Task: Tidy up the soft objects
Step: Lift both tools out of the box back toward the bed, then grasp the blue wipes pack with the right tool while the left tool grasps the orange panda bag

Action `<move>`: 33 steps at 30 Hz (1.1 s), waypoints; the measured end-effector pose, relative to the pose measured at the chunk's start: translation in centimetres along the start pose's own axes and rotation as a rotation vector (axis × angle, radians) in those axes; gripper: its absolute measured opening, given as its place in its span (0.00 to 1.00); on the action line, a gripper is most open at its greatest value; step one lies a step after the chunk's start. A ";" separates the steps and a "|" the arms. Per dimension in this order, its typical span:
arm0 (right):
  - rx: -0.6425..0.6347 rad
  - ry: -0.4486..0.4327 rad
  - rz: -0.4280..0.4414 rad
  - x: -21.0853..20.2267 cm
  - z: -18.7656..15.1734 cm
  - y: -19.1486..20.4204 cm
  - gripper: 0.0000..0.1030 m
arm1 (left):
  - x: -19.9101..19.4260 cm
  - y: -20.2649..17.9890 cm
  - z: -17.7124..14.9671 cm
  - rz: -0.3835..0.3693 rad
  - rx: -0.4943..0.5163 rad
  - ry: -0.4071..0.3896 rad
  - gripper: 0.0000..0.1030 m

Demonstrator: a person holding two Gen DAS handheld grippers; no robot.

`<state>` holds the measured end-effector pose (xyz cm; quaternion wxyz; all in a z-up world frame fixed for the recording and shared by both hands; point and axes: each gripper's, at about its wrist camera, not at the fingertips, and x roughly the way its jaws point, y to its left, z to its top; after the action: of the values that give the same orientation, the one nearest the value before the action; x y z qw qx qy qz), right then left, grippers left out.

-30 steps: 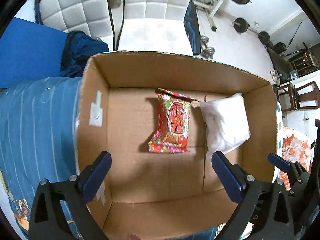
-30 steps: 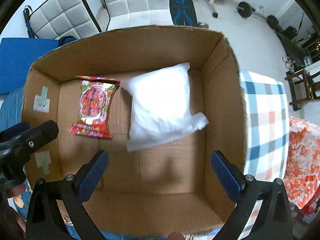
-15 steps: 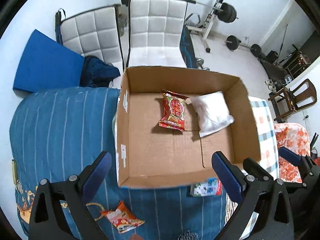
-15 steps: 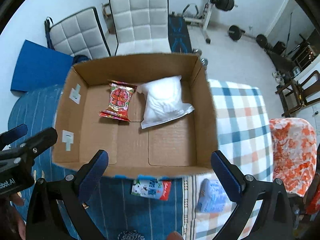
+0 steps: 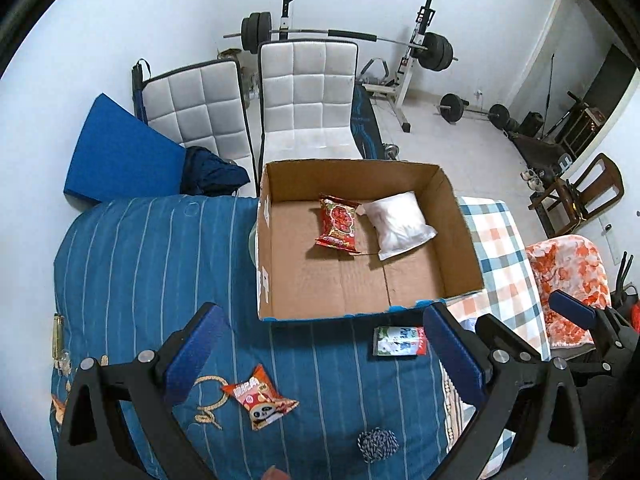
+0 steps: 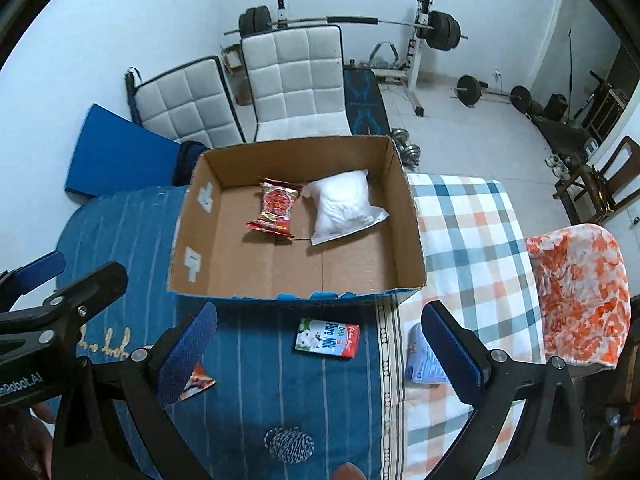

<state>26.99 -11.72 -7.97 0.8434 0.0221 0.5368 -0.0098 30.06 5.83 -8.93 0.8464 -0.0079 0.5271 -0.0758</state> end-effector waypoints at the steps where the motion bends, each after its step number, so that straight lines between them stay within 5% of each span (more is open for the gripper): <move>1: -0.003 -0.009 0.008 -0.7 -0.3 -0.1 1.00 | -0.6 -0.2 -0.2 -0.001 0.001 -0.007 1.00; 13: 0.098 0.055 0.027 -1.3 -2.2 -7.5 1.00 | -1.5 1.0 -2.8 0.010 -0.100 0.016 1.00; 23: 0.274 0.281 -0.060 8.5 -6.7 -18.5 1.00 | 8.5 7.3 -8.9 0.095 -0.280 0.259 1.00; 33: 0.348 0.464 -0.058 20.4 -10.0 -21.7 1.00 | 20.2 11.3 -15.5 0.110 -0.483 0.527 1.00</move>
<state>25.76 -32.73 -31.26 0.6808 0.1528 0.7062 -0.1204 26.28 15.31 -34.84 0.6581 -0.1594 0.7295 0.0969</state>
